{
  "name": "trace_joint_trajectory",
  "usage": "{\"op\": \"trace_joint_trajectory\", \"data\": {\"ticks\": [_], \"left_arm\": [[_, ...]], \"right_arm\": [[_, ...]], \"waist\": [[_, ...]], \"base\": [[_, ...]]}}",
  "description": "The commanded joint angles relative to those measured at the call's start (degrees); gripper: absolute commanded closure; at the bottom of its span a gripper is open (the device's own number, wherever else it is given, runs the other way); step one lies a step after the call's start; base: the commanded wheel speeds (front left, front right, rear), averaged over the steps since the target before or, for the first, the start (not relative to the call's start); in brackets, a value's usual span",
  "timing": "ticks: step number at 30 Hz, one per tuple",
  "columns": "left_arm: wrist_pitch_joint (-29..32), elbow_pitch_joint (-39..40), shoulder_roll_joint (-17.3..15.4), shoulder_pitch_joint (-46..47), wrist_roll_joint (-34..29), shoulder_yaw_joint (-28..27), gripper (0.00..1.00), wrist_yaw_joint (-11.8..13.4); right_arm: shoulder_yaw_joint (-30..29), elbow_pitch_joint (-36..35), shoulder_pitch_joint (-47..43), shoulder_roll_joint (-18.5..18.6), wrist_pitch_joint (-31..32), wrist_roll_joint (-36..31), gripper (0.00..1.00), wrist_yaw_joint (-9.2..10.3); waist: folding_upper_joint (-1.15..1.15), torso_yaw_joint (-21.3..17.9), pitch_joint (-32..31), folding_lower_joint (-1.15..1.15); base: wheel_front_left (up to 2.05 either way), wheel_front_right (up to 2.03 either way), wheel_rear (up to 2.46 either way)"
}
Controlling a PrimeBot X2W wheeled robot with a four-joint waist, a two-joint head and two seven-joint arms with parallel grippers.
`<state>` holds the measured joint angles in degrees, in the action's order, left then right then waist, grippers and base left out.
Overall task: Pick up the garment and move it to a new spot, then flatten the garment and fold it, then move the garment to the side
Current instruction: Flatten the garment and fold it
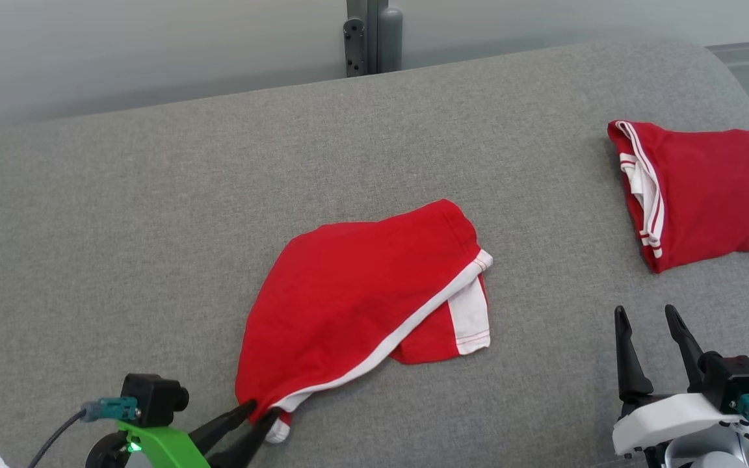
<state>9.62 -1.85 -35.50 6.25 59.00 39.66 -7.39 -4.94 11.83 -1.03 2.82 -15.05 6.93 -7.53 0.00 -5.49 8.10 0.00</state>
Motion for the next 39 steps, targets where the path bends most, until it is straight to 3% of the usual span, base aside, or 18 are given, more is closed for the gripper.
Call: {"op": "trace_joint_trajectory", "data": {"ticks": [1, 5, 8, 13, 17, 21, 25, 31, 39], "left_arm": [[-1.7, 0.61, -1.44, 0.13, 0.03, 1.06, 0.0, -0.17], [-5.34, 1.04, -4.43, -2.27, 0.96, 3.67, 0.0, -0.18], [-10.91, 0.47, -4.73, -4.18, 1.69, 1.1, 0.0, 0.48], [-22.71, -0.7, -0.89, -8.5, 0.27, -4.61, 0.0, 5.97], [-24.73, -1.31, 3.21, -11.33, -4.28, -9.01, 0.0, 10.41], [-24.8, 0.82, 10.57, -14.9, -14.75, -20.76, 0.0, 12.83], [-24.77, 1.45, 18.25, -19.61, -25.19, -30.37, 0.0, 10.78], [-24.78, -1.18, 26.96, -22.82, -34.58, -39.38, 0.0, 2.93], [-24.79, -2.21, 30.64, -21.3, -39.07, -43.45, 0.0, 0.0]], "right_arm": [[-0.21, 0.15, -0.94, 0.15, -0.18, 0.08, 0.0, 0.08], [-0.78, 0.27, -1.55, 0.15, -0.18, -0.25, 0.0, 0.08], [-1.55, 0.14, -2.43, 0.14, -0.18, -0.58, 0.0, 0.08], [-2.41, -1.19, -3.65, 0.13, -0.18, -1.99, 0.0, 0.08], [-2.58, -2.99, -4.37, 0.15, -0.18, -3.57, 0.0, 0.08], [-2.53, -5.2, -4.57, 0.14, -0.18, -4.59, 0.0, 0.08], [-1.69, -6.02, -4.48, 0.13, -0.18, -4.57, 0.0, 0.08], [-0.65, -5.1, -4.8, 0.15, -0.18, -4.6, 0.0, 0.08], [0.14, -4.17, -3.34, 0.13, -0.18, -3.98, 0.0, 0.08]], "waist": [[0.0, 0.29, -0.65, 0.0], [0.0, 0.65, -2.01, 0.0], [0.0, 1.02, -3.51, 0.0], [0.0, 2.07, -6.28, 0.0], [0.0, 3.29, -7.87, 0.0], [0.0, 4.45, -9.02, 0.0], [0.0, 4.88, -9.29, 0.0], [0.0, 5.5, -8.94, 0.0], [0.0, 5.89, -8.24, 0.0]], "base": [[0.0, 0.0, 0.0], [0.0, 0.0, 0.0], [0.0, 0.0, 0.0], [0.0, 0.0, 0.0], [0.0, 0.0, 0.0], [0.0, 0.0, 0.0], [0.0, 0.0, 0.0], [0.0, 0.0, 0.0], [0.0, 0.0, 0.0]]}}
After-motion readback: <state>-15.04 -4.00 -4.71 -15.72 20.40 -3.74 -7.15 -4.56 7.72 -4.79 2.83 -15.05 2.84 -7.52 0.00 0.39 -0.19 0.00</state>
